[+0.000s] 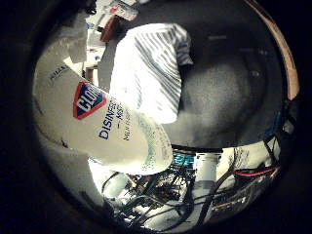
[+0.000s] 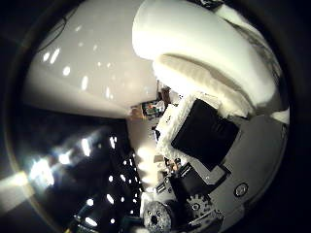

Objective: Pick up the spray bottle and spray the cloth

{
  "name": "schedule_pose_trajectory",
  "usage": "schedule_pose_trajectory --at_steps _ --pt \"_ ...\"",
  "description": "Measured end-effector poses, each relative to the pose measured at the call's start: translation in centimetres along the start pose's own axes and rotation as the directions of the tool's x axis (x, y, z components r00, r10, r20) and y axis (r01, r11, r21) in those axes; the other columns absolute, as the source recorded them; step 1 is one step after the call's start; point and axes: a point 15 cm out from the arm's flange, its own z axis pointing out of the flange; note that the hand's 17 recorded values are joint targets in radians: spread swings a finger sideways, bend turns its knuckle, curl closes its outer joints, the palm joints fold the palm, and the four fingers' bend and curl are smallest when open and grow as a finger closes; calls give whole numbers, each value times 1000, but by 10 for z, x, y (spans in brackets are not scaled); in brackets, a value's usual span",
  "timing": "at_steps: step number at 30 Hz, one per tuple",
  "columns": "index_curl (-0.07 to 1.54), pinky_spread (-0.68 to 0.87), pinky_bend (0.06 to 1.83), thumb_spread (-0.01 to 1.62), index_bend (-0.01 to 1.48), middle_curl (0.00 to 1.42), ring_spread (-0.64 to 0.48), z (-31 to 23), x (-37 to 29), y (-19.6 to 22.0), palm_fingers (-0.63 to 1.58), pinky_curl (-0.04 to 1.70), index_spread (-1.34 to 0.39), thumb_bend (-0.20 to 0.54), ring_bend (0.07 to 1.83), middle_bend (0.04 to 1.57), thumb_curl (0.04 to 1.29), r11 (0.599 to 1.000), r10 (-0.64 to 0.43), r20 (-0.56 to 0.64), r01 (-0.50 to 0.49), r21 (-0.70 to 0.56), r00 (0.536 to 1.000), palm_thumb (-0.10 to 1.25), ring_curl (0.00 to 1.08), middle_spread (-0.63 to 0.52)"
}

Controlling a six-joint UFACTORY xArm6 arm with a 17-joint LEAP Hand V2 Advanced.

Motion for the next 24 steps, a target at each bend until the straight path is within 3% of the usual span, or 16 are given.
schedule_pose_trajectory --at_steps 6,12,24 --pt "658 -329 1292 722 1142 707 -212 -6 -11 -7 1222 610 -293 -16 1441 1326 1011 1000 -20 -5 20 13 1000 948 588 -191" --pt "658 -329 1292 722 1142 707 -212 5 -58 -29 1222 611 -293 -16 1441 1325 1012 990 -119 -41 122 66 992 948 588 -191" --pt "664 -329 1290 737 1145 708 -212 78 -176 -61 1224 610 -285 -17 1439 1331 1013 899 -354 -130 375 226 926 937 588 -194"
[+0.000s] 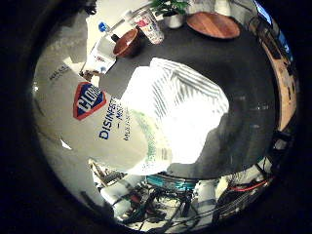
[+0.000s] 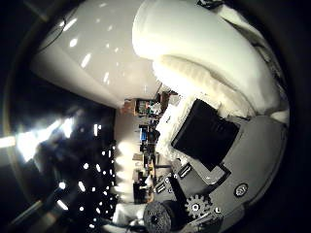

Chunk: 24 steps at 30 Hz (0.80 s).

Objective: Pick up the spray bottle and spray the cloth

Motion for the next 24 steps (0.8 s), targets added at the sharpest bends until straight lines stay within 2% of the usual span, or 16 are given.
schedule_pose_trajectory --at_steps 4,8,12,17,24 --pt "662 -332 1288 777 1152 708 -213 28 -30 -1 1226 610 -290 -15 1442 1331 1013 997 -66 38 64 50 997 917 591 -199" --pt "661 -335 1285 804 1152 708 -213 53 -70 8 1225 608 -286 -12 1438 1332 1015 989 -130 199 115 88 971 914 589 -201" --pt "661 -336 1286 820 1149 708 -213 82 -106 24 1223 607 -286 -14 1439 1333 1015 970 -234 326 200 136 916 915 589 -202" --pt "662 -336 1286 839 1148 708 -212 119 -141 62 1223 606 -285 -13 1439 1333 1018 952 -304 414 282 114 858 907 589 -202" --pt "660 -336 1287 849 1144 705 -212 154 -185 125 1224 606 -283 -13 1439 1329 1024 918 -361 583 386 86 728 905 588 -191"
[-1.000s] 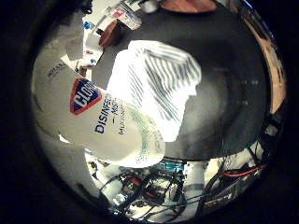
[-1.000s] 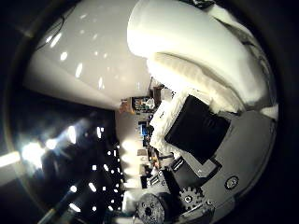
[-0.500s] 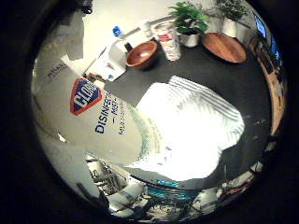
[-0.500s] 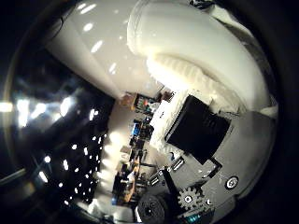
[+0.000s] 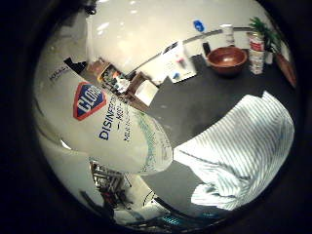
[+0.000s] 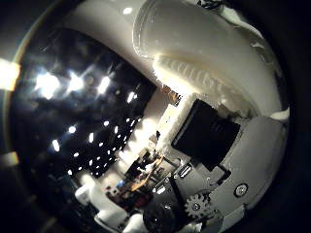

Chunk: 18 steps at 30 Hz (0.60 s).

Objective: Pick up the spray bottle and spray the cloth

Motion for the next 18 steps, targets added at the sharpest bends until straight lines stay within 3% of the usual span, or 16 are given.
schedule_pose_trajectory --at_steps 9,18 --pt "661 -330 1293 840 1141 703 -214 39 -18 63 1222 608 -282 -14 1432 1331 1032 994 -57 180 72 -78 982 911 591 -189" --pt "661 -329 1292 822 1140 702 -214 51 7 121 1222 609 -282 -14 1426 1332 1043 991 12 313 30 -128 950 911 592 -189"
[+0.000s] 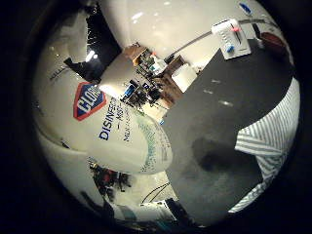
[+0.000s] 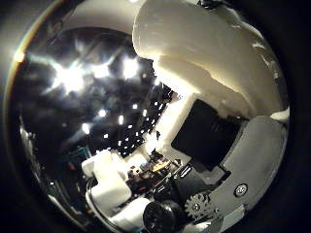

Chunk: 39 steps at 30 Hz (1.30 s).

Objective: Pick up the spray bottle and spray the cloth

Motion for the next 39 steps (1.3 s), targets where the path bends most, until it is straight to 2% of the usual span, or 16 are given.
schedule_pose_trajectory --at_steps 7,21,23,25,26,28,31,36,39 --pt "663 -325 1285 795 1146 704 -215 -11 42 23 1215 617 -282 -15 1429 1334 1043 1000 8 -17 -8 3 1000 918 593 -190" --pt "665 -326 1278 754 1153 703 -216 -27 85 23 1216 627 -277 -15 1427 1337 1055 1000 7 -75 -5 20 997 920 596 -189" --pt "666 -327 1278 763 1153 703 -215 -27 88 19 1221 625 -277 -27 1426 1337 1046 1000 -1 -88 3 20 996 883 595 -189" --pt "667 -332 1268 831 1156 702 -213 -27 92 19 1228 618 -279 -48 1420 1339 1009 1000 4 -107 -2 21 994 762 592 -187" --pt "660 -344 1258 884 1143 698 -212 -27 95 20 1223 610 -283 -49 1407 1334 975 1000 10 -119 -7 20 993 677 586 -189" --pt "639 -378 1227 972 1082 684 -212 -28 101 19 1224 587 -303 -31 1393 1317 910 1000 12 -154 -9 21 988 613 571 -186" --pt "602 -463 1150 1056 966 655 -221 -25 103 17 1226 535 -347 -23 1369 1285 811 1000 5 -190 -2 15 982 587 541 -191" --pt "561 -589 997 1072 790 591 -274 -21 102 16 1155 440 -432 -27 1267 1201 692 1000 5 -205 -3 10 979 563 474 -229" --pt "541 -567 986 1075 674 520 -326 -18 102 18 1058 417 -495 -34 1159 1016 619 1000 13 -204 -12 6 979 510 425 -286"
